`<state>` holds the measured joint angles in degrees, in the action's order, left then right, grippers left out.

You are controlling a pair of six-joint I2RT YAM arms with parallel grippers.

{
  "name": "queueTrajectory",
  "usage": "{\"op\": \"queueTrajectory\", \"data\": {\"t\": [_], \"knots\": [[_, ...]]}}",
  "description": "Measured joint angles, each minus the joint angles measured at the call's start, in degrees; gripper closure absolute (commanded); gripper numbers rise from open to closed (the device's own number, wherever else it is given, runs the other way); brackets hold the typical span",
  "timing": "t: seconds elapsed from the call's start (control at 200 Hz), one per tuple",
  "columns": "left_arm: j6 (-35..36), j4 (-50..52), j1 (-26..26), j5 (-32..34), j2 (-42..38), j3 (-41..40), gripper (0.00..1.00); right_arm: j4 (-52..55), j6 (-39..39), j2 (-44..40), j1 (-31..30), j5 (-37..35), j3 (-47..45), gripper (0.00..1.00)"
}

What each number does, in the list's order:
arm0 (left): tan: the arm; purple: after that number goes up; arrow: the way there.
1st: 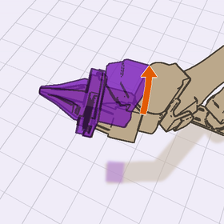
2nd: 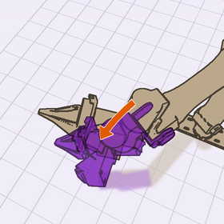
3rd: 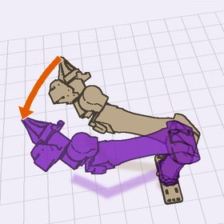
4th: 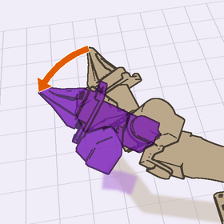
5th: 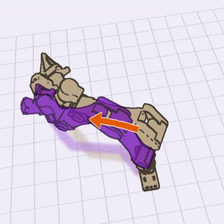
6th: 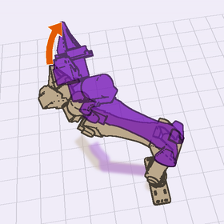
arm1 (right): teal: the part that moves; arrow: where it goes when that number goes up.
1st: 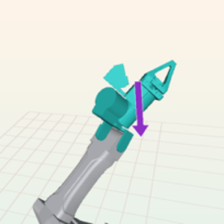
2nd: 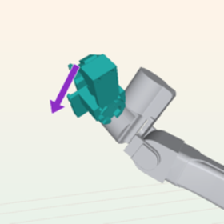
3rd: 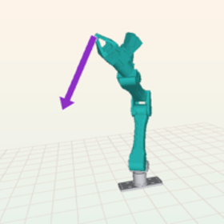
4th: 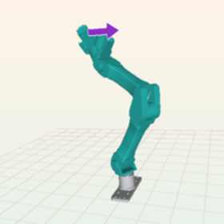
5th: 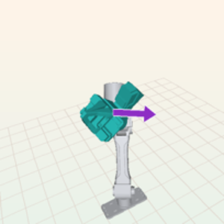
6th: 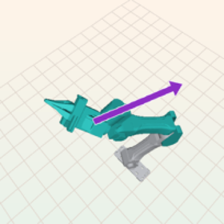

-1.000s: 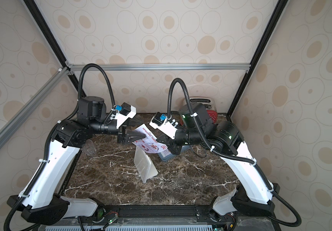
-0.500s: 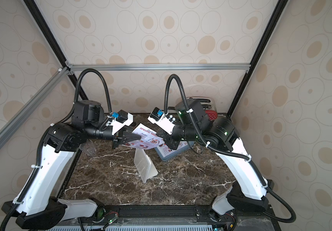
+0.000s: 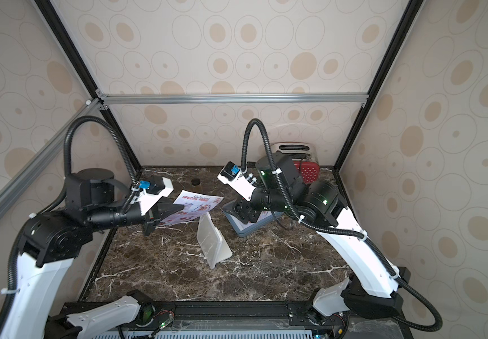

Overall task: Replace the menus in the menu holders
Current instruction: Take out the menu from the menu holder, then place the menu at the center of the board.

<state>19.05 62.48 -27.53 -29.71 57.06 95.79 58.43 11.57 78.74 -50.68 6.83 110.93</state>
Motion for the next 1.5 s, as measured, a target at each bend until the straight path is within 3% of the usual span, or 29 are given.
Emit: {"op": "queueTrajectory", "data": {"t": [0.17, 0.315, 0.411, 0.506, 0.781, 0.936, 1.022, 1.222, 1.497], "knots": [[-8.0, 6.05, 0.0, 19.93, -11.37, -7.37, 1.0, -7.15, -3.63, -5.53, 0.92, -5.53, -11.5, 0.32], [-11.85, 4.68, 1.05, 27.02, -13.64, -17.4, 1.0, -10.8, -6.36, -6.54, 2.14, -8.63, -15.5, 0.34], [-13.7, 0.7, 6.86, 24.22, -12.66, -27.28, 1.0, -11.85, -7.61, -6.62, 2.27, -9.86, -16.76, 0.34], [-15.54, -2.73, 13.73, 17.42, -10.84, -34.18, 1.0, -12.31, -8.66, -7.45, 2.38, -10.73, -18.1, 0.34], [-17.75, -8.74, 17.2, 1.64, -10.12, -37.09, 1.0, -13.94, -10.97, -10.97, 3.43, -11.56, -21.97, 0.35], [-19.32, -16.68, 29.03, -6.67, -4.9, -44.63, 1.0, -14.45, -11.61, -10.01, 5.22, -10.58, -22.6, 0.36], [-18.84, -20.22, 33.38, -8.15, 0.92, -47.89, 1.0, -14.93, -11.8, -9.29, 6.27, -9.68, -22.64, 0.36], [-12.76, -22.6, 37.62, -10.67, 16.63, -48.7, 1.0, -15.23, -12.2, -7.63, 9.35, -6.93, -22.64, 0.38], [-5.18, -21.05, 39.06, -4.07, 27.93, -44.11, 1.0, -15.26, -13.0, -4.68, 12.2, -4.48, -22.64, 0.39]]}}
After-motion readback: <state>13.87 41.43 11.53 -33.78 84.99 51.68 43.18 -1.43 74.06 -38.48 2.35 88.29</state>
